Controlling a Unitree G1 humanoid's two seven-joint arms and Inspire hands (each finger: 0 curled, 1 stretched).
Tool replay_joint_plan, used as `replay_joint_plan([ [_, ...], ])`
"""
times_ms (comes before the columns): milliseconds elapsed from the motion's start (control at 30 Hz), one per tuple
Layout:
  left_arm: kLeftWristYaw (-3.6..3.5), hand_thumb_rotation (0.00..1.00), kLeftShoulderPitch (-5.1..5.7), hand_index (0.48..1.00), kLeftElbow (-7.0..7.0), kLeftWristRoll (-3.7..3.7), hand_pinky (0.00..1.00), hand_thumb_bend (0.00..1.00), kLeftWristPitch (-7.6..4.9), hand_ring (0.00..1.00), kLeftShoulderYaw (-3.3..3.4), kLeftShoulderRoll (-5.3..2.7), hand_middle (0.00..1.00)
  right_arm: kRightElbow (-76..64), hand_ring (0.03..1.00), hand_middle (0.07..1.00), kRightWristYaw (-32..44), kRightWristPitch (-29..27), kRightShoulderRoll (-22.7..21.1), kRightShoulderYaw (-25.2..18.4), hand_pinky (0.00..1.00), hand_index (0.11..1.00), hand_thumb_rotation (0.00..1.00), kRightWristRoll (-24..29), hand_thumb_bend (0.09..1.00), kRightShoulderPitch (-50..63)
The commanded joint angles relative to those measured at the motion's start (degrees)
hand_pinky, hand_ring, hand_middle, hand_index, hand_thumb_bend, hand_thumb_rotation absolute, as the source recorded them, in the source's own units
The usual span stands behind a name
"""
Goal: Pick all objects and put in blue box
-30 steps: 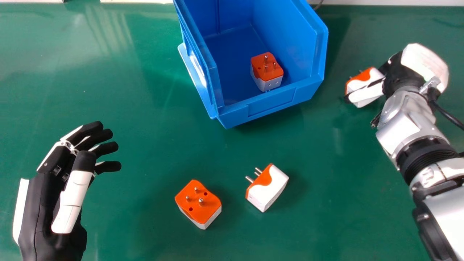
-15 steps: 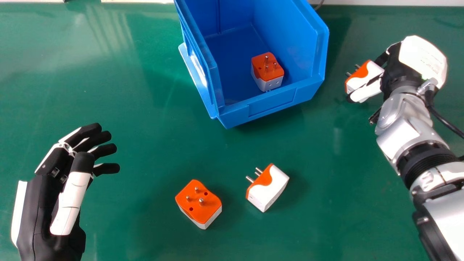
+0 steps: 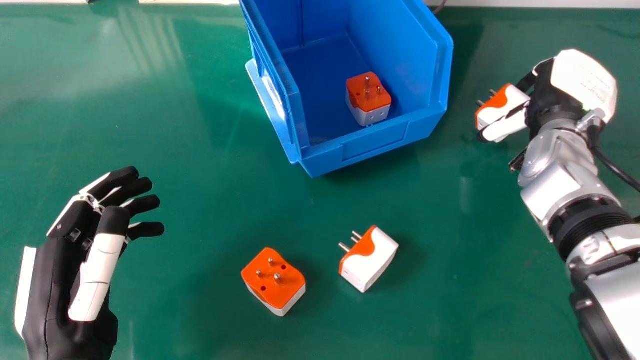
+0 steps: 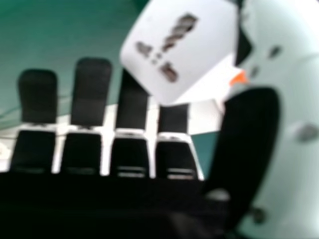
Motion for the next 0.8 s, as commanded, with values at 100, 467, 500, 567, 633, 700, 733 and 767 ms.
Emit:
replay_joint_plan([
  [100, -0.32, 0.66, 0.0, 0.702, -1.32, -0.02, 0.56, 0.99, -0.22, 0.69, 0.27, 0.39, 0.72, -2.1, 0.392, 0.463, -1.1, -1.4, -1.7, -0.5, 0.32, 0.552, 0.0, -0.1, 0.509, -0.1],
  [467, -0.51, 0.66, -0.33, 0.704, -0.73, 0.48, 0.57, 0.99, -1.02, 0.69, 0.12, 0.25, 0.72, -8.6, 0.415, 0.478, -3.3, -4.5, -4.5, -0.7, 0.31, 0.521, 0.0, -1.3, 0.512, 3.9],
  [500, -0.46, 0.66, -0.33, 0.704, -0.76, 0.38, 0.57, 0.99, -0.87, 0.69, 0.1, 0.16, 0.72, -9.8, 0.415, 0.478, -3.3, -4.5, -4.9, -0.8, 0.31, 0.521, 0.0, -1.4, 0.512, 4.5],
  [567, -0.07, 0.66, -0.39, 0.705, -0.77, 0.72, 0.57, 0.98, -0.71, 0.69, 0.08, 0.04, 0.72, -12.1, 0.423, 0.487, -3.2, -3.2, -5.7, -0.7, 0.32, 0.515, 0.0, -2.0, 0.509, 5.5],
  [633, 0.19, 0.66, -0.49, 0.706, -0.67, 1.0, 0.57, 0.98, -0.83, 0.69, 0.06, -0.08, 0.72, -14.4, 0.425, 0.485, -3.4, -2.0, -6.5, -0.5, 0.32, 0.528, 0.0, -2.7, 0.504, 6.4],
  [700, 0.26, 0.66, -0.57, 0.706, -0.68, 1.02, 0.57, 0.98, -0.69, 0.69, 0.02, -0.18, 0.72, -18.2, 0.431, 0.489, -3.1, -3.5, -7.8, -1.4, 0.32, 0.52, 0.0, -2.4, 0.503, 8.5],
  [733, 0.23, 0.66, -0.66, 0.706, -0.62, 0.97, 0.57, 0.98, -0.68, 0.69, 0.01, -0.24, 0.72, -20.2, 0.437, 0.494, -2.7, -3.8, -8.4, -1.7, 0.33, 0.513, 0.0, -2.4, 0.502, 9.5],
  [767, 0.18, 0.66, -0.77, 0.706, -0.49, 0.93, 0.57, 0.98, -0.72, 0.69, 0.02, -0.27, 0.72, -22.3, 0.437, 0.494, -2.3, -3.8, -9.1, -1.9, 0.33, 0.513, 0.0, -2.7, 0.502, 10.6],
])
